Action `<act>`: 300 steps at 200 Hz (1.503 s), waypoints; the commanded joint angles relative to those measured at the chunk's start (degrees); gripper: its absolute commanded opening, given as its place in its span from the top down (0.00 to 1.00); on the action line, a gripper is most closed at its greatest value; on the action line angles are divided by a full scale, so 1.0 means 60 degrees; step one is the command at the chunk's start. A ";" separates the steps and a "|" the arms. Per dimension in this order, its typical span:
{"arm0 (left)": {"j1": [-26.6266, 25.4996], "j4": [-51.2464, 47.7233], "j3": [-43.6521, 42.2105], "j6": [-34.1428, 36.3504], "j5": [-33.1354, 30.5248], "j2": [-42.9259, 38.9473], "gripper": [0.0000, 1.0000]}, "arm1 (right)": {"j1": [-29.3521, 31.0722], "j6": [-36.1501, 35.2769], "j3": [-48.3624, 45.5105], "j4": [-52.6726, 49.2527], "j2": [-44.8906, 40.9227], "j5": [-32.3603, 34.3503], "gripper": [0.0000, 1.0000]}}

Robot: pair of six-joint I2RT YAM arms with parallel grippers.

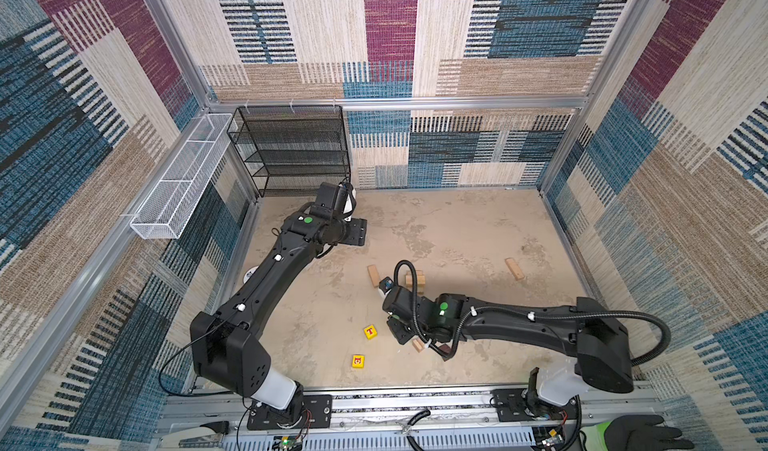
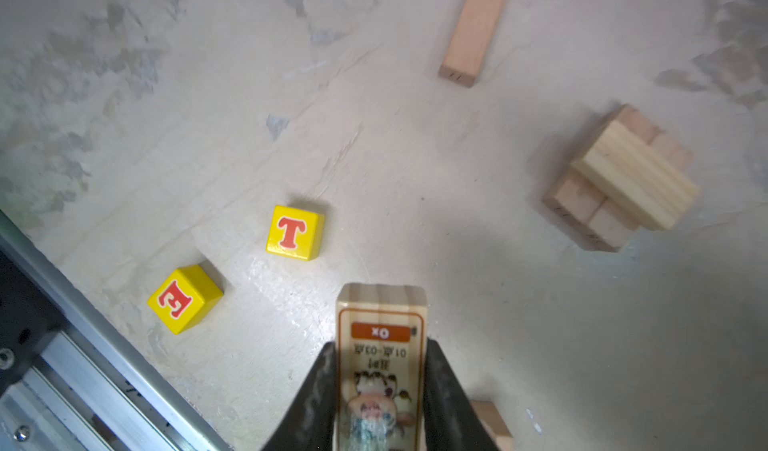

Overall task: Build the wood block tower
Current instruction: 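Close the right gripper on the printed wooden block and lift it, then carry the printed block with the right gripper over the tower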

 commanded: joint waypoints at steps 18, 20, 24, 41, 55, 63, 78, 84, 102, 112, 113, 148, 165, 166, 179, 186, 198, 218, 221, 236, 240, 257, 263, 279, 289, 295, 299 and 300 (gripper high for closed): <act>0.0011 0.0078 0.0204 0.0173 0.1115 0.0193 0.26 | -0.0612 0.1733 -0.0401 0.0276 -0.0899 0.1529 1.00; 0.0003 0.0076 0.0209 0.0173 0.1157 0.0199 0.26 | -0.0654 0.1830 -0.0421 0.0242 -0.0936 0.1579 1.00; 0.0001 0.0075 0.0215 0.0174 0.1237 0.0199 0.26 | -0.0727 0.1949 -0.0457 0.0203 -0.0969 0.1649 1.00; 0.0012 0.0083 0.0240 0.0223 0.1485 0.0242 0.26 | -0.1201 0.2195 -0.0612 0.0212 -0.1183 0.1504 1.00; 0.0004 0.0064 0.0271 0.0260 0.1704 0.0274 0.26 | -0.1588 0.2148 -0.0675 0.0387 -0.1259 0.1049 1.00; 0.0001 0.0052 0.0294 0.0261 0.1834 0.0302 0.26 | -0.1922 0.2149 -0.0684 0.0477 -0.1278 0.0576 1.00; 0.0001 0.0014 0.0336 0.0236 0.1957 0.0298 0.27 | -0.2495 0.2215 -0.0732 0.0611 -0.1252 -0.0292 1.00; 0.0001 0.0002 0.0331 0.0221 0.1957 0.0288 0.27 | -0.2668 0.2238 -0.0756 0.0665 -0.1227 -0.0546 1.00; 0.0001 0.0009 0.0323 0.0246 0.1986 0.0225 0.27 | -0.3023 0.2068 -0.0789 0.0861 -0.1070 -0.1056 1.00; 0.0001 -0.0005 0.0330 0.0261 0.1997 0.0201 0.27 | -0.3155 0.1863 -0.0690 0.0890 -0.0906 -0.1324 1.00; 0.0001 -0.0001 0.0326 0.0261 0.1999 0.0201 0.27 | -0.3166 0.1839 -0.0683 0.0890 -0.0871 -0.1358 1.00; 0.0005 -0.0096 0.0381 0.0276 0.2001 0.0181 0.27 | -0.3430 0.1873 0.0276 0.0006 0.0390 -0.1054 1.00; 0.0001 -0.0144 0.0410 0.0190 0.2053 0.0229 0.27 | -0.3452 0.2374 0.0941 -0.0890 0.1156 -0.0172 1.00; 0.0001 -0.0152 0.0410 0.0182 0.2056 0.0244 0.27 | -0.3454 0.2379 0.0960 -0.0908 0.1200 -0.0138 1.00; -0.0028 -0.0323 0.0508 0.0097 0.2227 0.0297 0.27 | -0.3470 0.2496 0.1490 -0.1380 0.1696 0.0122 1.00; -0.0022 -0.0451 0.0531 0.0030 0.2418 0.0288 0.27 | -0.3470 0.2565 0.1738 -0.1589 0.1904 0.0205 1.00; -0.0018 -0.0554 0.0330 -0.0032 0.2821 0.0117 0.27 | -0.3507 0.2619 0.2109 -0.1730 0.2164 0.0173 1.00; -0.0029 -0.0234 -0.0673 -0.0003 0.3657 -0.0456 0.27 | -0.3556 0.2605 0.2391 -0.1591 0.2381 -0.0099 1.00; -0.0029 -0.0145 -0.0846 -0.0004 0.3832 -0.0534 0.27 | -0.3571 0.2597 0.2410 -0.1558 0.2406 -0.0137 1.00; -0.0023 0.0289 -0.1628 0.0000 0.4662 -0.0787 0.27 | -0.3637 0.2576 0.2547 -0.1444 0.2579 -0.0265 1.00; -0.0025 0.0373 -0.1799 -0.0002 0.4820 -0.0818 0.27 | -0.3646 0.2562 0.2601 -0.1456 0.2636 -0.0284 1.00; -0.0028 0.0569 -0.2243 0.0029 0.5109 -0.0748 0.27 | -0.3719 0.2547 0.2827 -0.1510 0.2889 -0.0444 1.00; -0.0021 0.0580 -0.2290 0.0016 0.5134 -0.0656 0.27 | -0.3734 0.2553 0.2918 -0.1547 0.2979 -0.0507 1.00; -0.0014 0.0313 -0.1991 0.0047 0.5480 -0.0233 0.28 | -0.3778 0.2563 0.3096 -0.1676 0.3179 -0.0665 1.00; -0.0012 0.0130 -0.1778 0.0082 0.5926 0.0041 0.28 | -0.3779 0.2590 0.3132 -0.1713 0.3245 -0.0717 1.00; -0.0014 0.0034 -0.1684 0.0086 0.6003 0.0192 0.29 | -0.3792 0.2605 0.3147 -0.1705 0.3280 -0.0746 1.00; 0.0002 -0.0033 -0.1650 0.0073 0.6018 0.0281 0.29 | -0.3793 0.2605 0.3164 -0.1725 0.3297 -0.0760 1.00; 0.0001 -0.0045 -0.1630 0.0072 0.6024 0.0299 0.29 | -0.3793 0.2605 0.3170 -0.1728 0.3303 -0.0769 1.00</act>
